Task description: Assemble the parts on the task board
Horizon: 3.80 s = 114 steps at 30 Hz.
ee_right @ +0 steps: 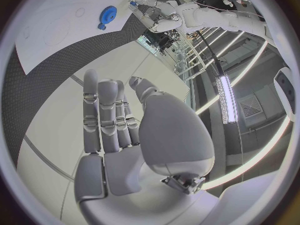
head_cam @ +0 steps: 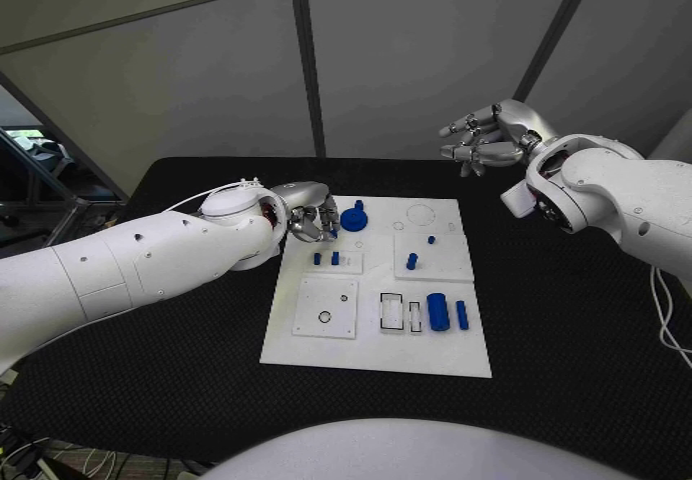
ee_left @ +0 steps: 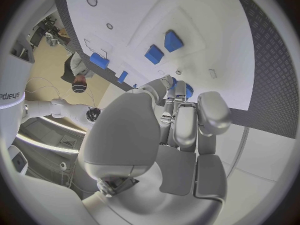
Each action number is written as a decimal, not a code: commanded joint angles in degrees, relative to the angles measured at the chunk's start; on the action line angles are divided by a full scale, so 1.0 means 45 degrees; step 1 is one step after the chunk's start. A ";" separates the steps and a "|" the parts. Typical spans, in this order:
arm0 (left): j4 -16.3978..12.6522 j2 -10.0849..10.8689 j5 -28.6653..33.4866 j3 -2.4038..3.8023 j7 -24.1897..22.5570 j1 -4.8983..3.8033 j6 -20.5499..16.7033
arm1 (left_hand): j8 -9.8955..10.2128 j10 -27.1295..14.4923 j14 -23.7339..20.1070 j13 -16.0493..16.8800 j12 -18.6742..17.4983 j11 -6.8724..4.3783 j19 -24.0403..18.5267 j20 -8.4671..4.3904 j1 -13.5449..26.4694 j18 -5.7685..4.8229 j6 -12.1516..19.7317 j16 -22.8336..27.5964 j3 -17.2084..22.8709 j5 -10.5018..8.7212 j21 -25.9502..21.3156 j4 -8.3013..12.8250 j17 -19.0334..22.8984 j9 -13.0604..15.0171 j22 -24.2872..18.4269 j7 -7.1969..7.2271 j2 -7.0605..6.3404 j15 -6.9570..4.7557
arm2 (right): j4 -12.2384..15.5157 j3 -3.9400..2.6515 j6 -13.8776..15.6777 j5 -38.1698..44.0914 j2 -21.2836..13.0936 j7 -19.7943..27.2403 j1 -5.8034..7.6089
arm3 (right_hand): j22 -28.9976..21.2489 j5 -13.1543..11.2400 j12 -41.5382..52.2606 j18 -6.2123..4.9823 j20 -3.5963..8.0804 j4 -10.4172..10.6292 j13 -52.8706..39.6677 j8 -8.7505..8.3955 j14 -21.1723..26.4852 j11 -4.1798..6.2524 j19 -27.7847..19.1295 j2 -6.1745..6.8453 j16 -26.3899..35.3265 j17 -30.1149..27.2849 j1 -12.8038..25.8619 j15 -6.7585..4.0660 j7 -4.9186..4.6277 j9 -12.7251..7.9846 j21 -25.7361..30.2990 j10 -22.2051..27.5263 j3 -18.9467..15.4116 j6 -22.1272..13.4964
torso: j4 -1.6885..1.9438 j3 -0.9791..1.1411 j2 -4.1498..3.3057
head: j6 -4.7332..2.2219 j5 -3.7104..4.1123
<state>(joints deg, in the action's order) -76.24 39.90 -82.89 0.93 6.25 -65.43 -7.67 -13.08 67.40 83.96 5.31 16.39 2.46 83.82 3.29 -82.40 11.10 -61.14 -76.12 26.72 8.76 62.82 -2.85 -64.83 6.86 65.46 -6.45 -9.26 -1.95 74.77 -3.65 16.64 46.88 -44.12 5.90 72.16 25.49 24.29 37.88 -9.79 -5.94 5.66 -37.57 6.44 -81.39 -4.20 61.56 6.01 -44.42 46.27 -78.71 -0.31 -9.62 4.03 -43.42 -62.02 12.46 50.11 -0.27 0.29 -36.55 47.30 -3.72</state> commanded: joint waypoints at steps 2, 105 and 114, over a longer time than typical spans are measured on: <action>-0.0096 0.0082 0.0188 0.0029 0.0275 0.0018 0.0345 | 0.0095 0.0072 0.0273 0.0017 -0.0050 0.0005 0.0046 -0.0007 0.0152 -0.1166 -0.0114 -0.0074 0.0070 -0.0045 -0.0062 0.0012 0.0019 0.0011 -0.0004 0.0019 0.0024 -0.0036 | 0.0005 -0.0006 -0.0053 0.0022 -0.0007 0.0090 0.0022 | -0.0014 0.0059 0.0046 -0.0161 0.0029 0.0003 0.0013 0.0078 -0.0060 0.0000 0.0073 0.0033 0.0010 0.0015 0.0062 -0.0014 0.0004 0.0018 0.0068 0.0039 0.0070 -0.0058 | -0.0021 0.0005 -0.0012 | -0.0011 -0.0066; 0.0013 0.1324 0.4732 0.0652 -0.1028 0.0136 -0.1893 | 0.1360 0.0329 -0.0032 0.0385 -0.0978 0.0335 -0.0298 0.0263 0.0639 -0.1062 0.0857 0.0001 0.0299 -0.0055 -0.0806 0.0283 0.0925 -0.0519 -0.0308 -0.0422 -0.0223 0.0255 | 0.1460 0.0004 -0.1269 0.7833 -0.1049 -0.1633 -0.0823 | 0.3504 -0.1682 -0.4952 0.0247 0.0216 -0.0854 0.4503 0.0426 -0.1184 0.0057 0.1531 0.0204 -0.4331 0.3964 -0.0449 -0.0145 0.0259 0.0053 -0.3118 -0.0579 0.2020 0.2162 | -0.0024 0.0021 0.0032 | -0.0322 0.0434; -0.0820 0.2199 1.2965 0.0677 -0.4407 0.0153 -0.1711 | 0.1162 0.0016 -0.3105 0.0680 -0.0436 0.0462 -0.2780 0.0452 0.0611 -0.0152 0.0475 0.4299 0.0203 -0.0066 -0.6197 0.0350 0.7532 -0.0622 -0.4359 -0.0590 0.0075 0.0407 | 0.2291 0.0135 -0.1301 1.0616 -0.1264 -0.2275 -0.1479 | 0.4285 -0.2041 -0.5732 0.0354 0.0153 -0.0896 0.5111 0.0146 -0.1216 -0.0033 0.1666 0.0424 -0.5033 0.4516 -0.0252 -0.0056 0.0234 -0.0017 -0.3741 -0.0472 0.2116 0.2132 | -0.0026 -0.0003 0.0003 | -0.0495 0.0830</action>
<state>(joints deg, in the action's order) -79.29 49.58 -44.52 3.91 -4.25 -64.72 -14.78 -7.61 67.79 70.34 8.27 14.22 4.55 71.89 5.33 -79.57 11.20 -58.68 -57.28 27.80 8.79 35.93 -1.39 -31.57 4.10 46.57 -9.11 -9.58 -0.15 84.63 -3.05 11.34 86.29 -49.83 -2.03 65.61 44.53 15.48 12.38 -8.86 -5.10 1.58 -14.81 7.39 -83.95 -3.99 68.72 7.51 -66.85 66.40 -80.08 -0.61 -8.26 4.05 -59.94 -64.30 21.64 59.81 -0.36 0.32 -36.46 45.25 -0.25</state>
